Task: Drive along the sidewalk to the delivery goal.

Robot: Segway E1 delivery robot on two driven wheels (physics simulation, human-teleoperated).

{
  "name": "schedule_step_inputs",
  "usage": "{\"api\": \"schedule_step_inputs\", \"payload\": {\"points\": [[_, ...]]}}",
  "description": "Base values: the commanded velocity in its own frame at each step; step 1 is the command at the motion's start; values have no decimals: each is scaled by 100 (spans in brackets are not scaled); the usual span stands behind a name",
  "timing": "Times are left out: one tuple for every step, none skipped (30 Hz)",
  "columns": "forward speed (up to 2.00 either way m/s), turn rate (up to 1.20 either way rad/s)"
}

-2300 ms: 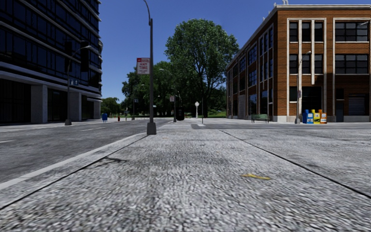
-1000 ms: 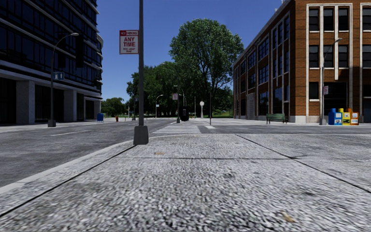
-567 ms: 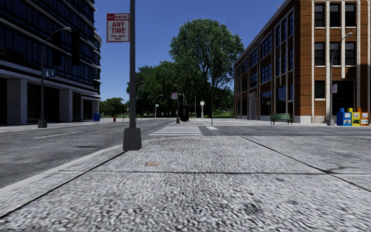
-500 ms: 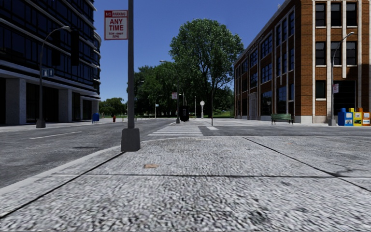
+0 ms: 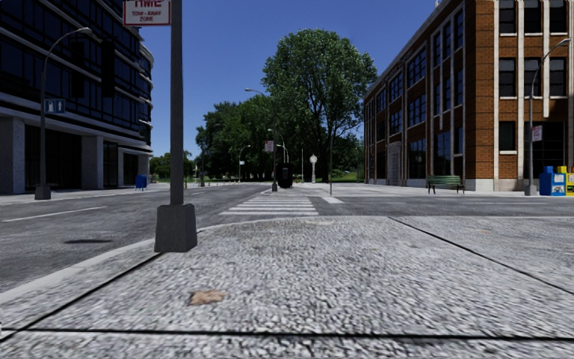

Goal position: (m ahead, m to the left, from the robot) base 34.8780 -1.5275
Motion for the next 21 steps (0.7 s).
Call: {"api": "schedule_step_inputs", "payload": {"points": [[200,0],[200,0],[200,0],[200,0],[200,0],[200,0],[200,0],[200,0],[200,0],[200,0],[200,0],[200,0],[200,0],[200,0],[200,0],[200,0],[200,0],[200,0],[200,0],[200,0],[200,0]]}}
